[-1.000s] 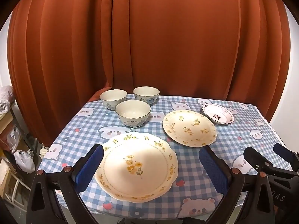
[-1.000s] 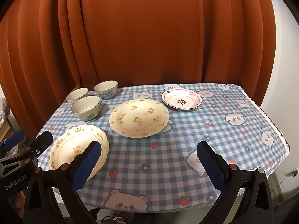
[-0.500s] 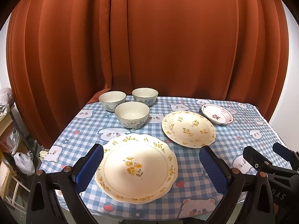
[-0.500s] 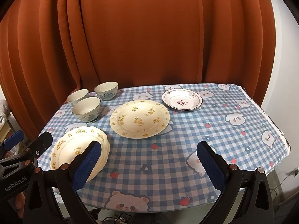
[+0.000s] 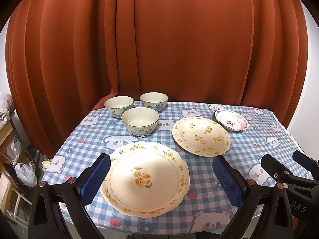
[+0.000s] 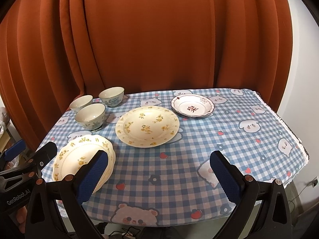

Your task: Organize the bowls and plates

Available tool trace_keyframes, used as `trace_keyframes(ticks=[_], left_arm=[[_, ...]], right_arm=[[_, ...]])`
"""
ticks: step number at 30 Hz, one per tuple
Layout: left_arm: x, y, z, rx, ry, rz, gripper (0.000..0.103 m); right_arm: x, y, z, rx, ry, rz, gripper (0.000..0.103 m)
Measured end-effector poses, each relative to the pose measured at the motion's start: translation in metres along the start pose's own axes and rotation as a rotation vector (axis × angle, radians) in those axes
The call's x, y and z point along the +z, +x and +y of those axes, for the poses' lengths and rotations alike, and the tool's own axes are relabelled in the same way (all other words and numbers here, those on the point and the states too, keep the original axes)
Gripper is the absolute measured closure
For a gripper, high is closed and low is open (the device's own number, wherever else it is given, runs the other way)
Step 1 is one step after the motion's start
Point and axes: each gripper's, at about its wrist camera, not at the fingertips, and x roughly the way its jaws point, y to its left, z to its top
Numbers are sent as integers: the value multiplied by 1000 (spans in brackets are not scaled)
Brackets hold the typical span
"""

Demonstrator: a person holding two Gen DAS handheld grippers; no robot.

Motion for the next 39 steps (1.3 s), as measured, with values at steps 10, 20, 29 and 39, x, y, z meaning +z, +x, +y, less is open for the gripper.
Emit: trace_keyframes(ticks=[10,20,29,39], left_arm=[[0,1,3,4,5,-1,0],[-2,1,2,3,5,4,0],[-2,2,2,3,11,9,0],[-2,2,3,3,12,8,0]], right_arm=[[1,-2,-1,-4,-5,-12,0],[1,-1,-1,-4,-3,-9,0],[2,-1,-1,-5,2,-7,0],[2,0,0,-5,1,-7,0]])
